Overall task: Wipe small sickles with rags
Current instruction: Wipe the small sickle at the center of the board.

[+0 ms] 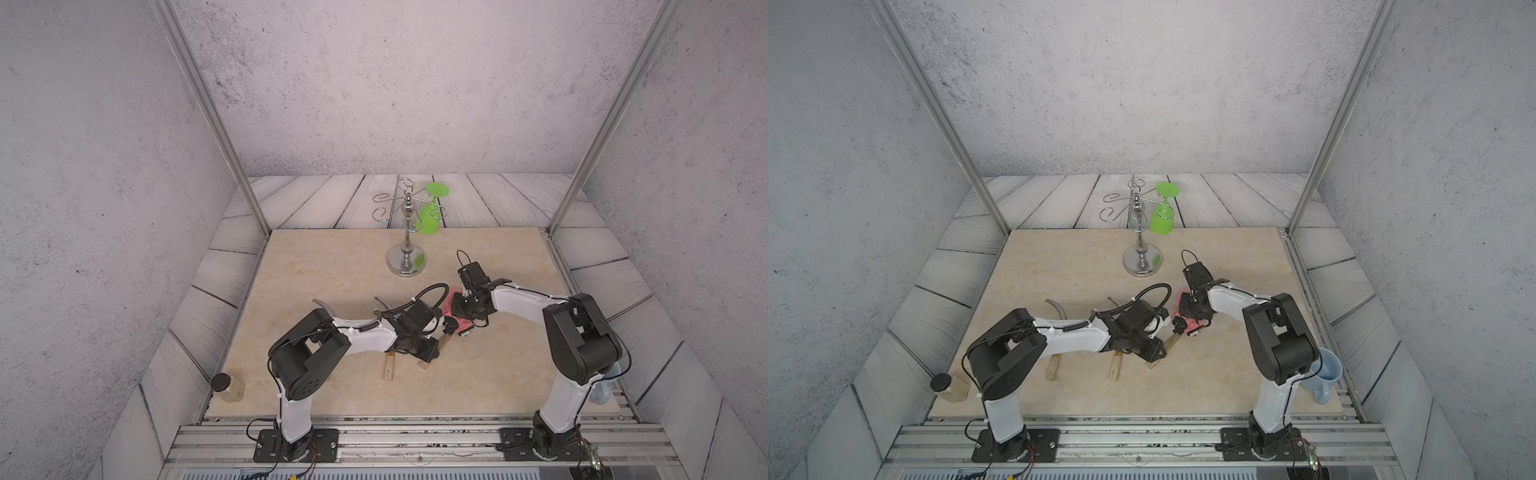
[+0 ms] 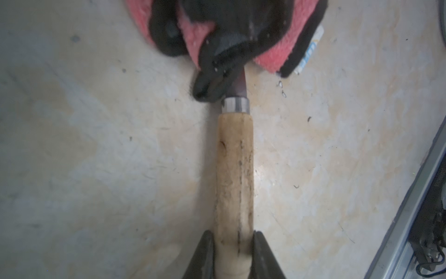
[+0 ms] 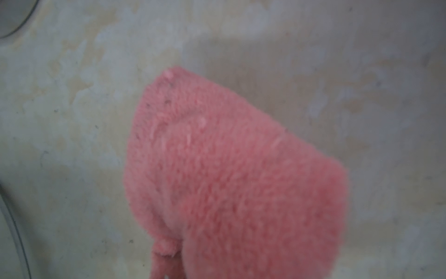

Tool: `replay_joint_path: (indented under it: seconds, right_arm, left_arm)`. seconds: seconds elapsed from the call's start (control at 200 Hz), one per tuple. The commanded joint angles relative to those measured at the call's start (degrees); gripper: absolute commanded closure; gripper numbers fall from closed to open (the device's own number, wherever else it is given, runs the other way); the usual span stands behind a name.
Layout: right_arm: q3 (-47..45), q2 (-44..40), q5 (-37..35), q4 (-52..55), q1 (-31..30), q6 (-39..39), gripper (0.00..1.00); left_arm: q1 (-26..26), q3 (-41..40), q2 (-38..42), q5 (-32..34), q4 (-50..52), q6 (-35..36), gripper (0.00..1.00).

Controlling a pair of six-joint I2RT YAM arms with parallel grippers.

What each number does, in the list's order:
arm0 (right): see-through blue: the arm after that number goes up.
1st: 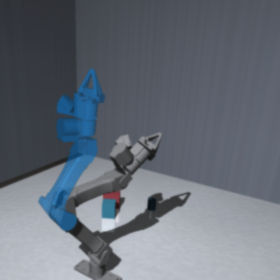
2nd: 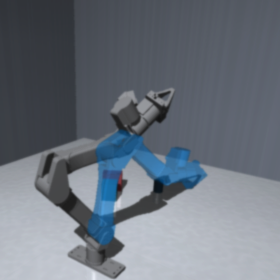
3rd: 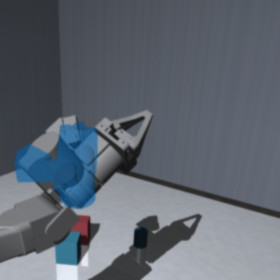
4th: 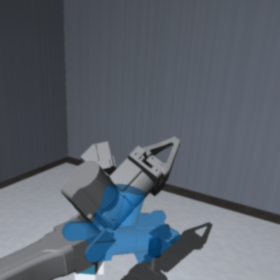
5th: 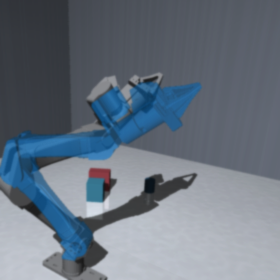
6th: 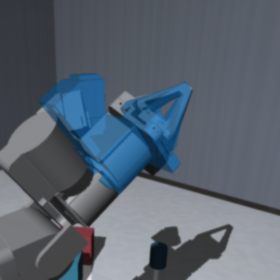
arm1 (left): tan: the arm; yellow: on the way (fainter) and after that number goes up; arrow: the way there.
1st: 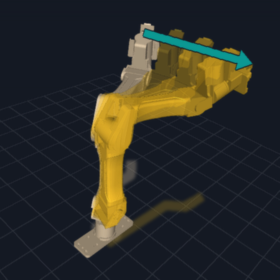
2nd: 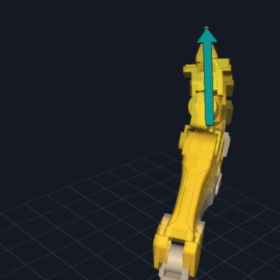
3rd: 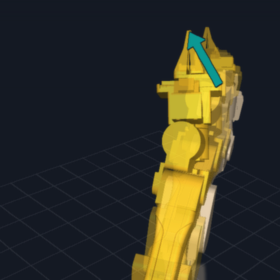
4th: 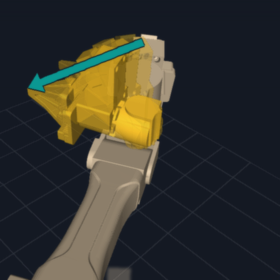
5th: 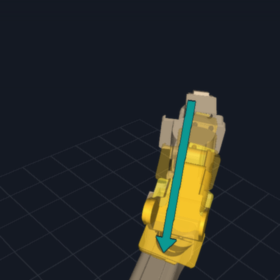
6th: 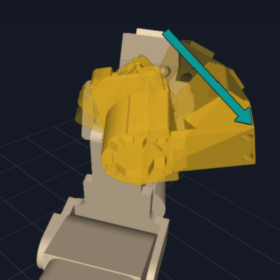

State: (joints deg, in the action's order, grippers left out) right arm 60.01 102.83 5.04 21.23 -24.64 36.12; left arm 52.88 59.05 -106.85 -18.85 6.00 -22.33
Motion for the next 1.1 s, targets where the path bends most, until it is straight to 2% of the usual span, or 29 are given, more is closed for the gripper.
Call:
replay_joint_path:
  seconds: [0.0, 0.265, 0.565, 0.741, 0.916, 1.096]
  right_arm:
    - [-7.7, 1.5, 10.9, 15.2, -3.1, 3.4, 0.87]
    - [3.4, -6.3, 9.2, 21.9, -1.8, 1.9, 0.87]
    - [18.0, -8.8, 6.3, 27.5, 4.5, -3.4, 0.87]
    - [25.3, -2.8, 7.8, 28.0, 5.9, -6.4, 0.86]
    - [30.8, 5.9, 13.0, 25.6, 6.1, -7.0, 0.87]
    - [36.7, 14.0, 10.5, 28.0, 6.1, -6.7, 0.87]
  left_arm:
    - [0.1, -1.3, -3.6, 2.3, 2.9, -0.2, 0.99]
    - [0.2, -2.3, -2.4, 2.3, 3.7, 0.3, 0.99]
    - [1.6, -5.2, 0.5, 2.2, 3.8, 1.0, 0.99]
    - [2.6, -5.4, 1.1, 2.6, 4.4, 1.8, 0.99]
    - [2.9, -5.4, 1.3, 2.9, 4.9, 2.0, 0.99]
    - [3.0, -5.6, 1.9, 3.5, 5.4, 1.9, 0.99]
